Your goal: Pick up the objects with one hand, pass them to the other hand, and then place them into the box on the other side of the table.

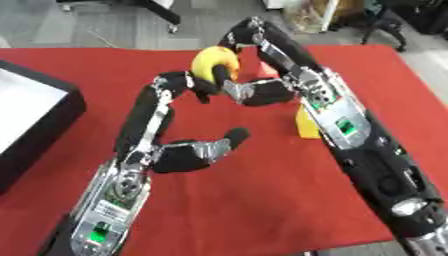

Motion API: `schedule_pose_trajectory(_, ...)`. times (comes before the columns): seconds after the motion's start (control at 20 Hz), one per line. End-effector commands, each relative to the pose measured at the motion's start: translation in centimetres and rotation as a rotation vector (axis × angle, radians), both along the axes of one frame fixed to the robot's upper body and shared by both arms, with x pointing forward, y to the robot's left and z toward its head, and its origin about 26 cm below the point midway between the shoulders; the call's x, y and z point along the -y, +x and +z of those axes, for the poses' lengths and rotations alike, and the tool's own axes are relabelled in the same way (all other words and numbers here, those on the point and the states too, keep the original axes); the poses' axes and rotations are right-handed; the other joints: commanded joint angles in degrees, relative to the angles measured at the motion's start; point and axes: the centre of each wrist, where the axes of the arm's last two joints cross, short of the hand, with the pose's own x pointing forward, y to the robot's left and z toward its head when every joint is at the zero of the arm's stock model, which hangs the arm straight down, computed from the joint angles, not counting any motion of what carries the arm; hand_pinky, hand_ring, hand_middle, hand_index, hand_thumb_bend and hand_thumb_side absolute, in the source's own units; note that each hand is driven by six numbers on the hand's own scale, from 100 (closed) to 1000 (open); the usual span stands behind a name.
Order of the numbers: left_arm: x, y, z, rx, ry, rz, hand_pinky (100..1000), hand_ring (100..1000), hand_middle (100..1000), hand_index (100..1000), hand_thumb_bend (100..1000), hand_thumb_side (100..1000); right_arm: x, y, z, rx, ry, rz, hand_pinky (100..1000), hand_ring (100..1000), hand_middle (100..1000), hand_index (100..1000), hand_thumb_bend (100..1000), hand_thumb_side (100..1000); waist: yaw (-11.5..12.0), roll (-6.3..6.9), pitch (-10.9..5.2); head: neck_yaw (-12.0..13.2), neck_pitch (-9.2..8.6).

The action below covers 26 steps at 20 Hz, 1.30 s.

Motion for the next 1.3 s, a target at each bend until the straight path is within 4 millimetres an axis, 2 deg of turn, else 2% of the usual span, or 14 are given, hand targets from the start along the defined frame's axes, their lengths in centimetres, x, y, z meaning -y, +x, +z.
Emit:
schedule_pose_trajectory(0.05,0.9,-0.2,1.2,0.071,-0.029,0.023,765,674,688,768,574,520,-0.5,-0.5,1.0,0.015,0.005,0.034,674,442,294,195,100,401,-0.14,0.13,-1.08,-0.01,-0.02)
schedule_pose_trajectory(0.45,0.5,0.1,0.0,0.059,-0.038,0.112,762,656,667,755,525,560,-0.2,-0.4,1.2,0.011,0.012,0.019,675,443,294,196,100,402,-0.28,0.16,-1.01,0.05,-0.01)
schedule_pose_trajectory(1.0,-4.1,-1.0,-1.6,0.068,0.040,0.207,763,651,662,755,531,572,0.3,-0.2,1.3,0.016,0.013,-0.011,674,443,294,196,100,401,-0.46,0.67,-0.82,-0.70,-0.27)
schedule_pose_trajectory(1.3,-5.1,-1.1,-1.5,0.065,0.033,0.250,761,649,660,753,525,571,0.4,-0.1,1.3,0.017,0.016,-0.016,673,443,294,196,100,401,-0.54,0.65,-0.88,-0.83,-0.31)
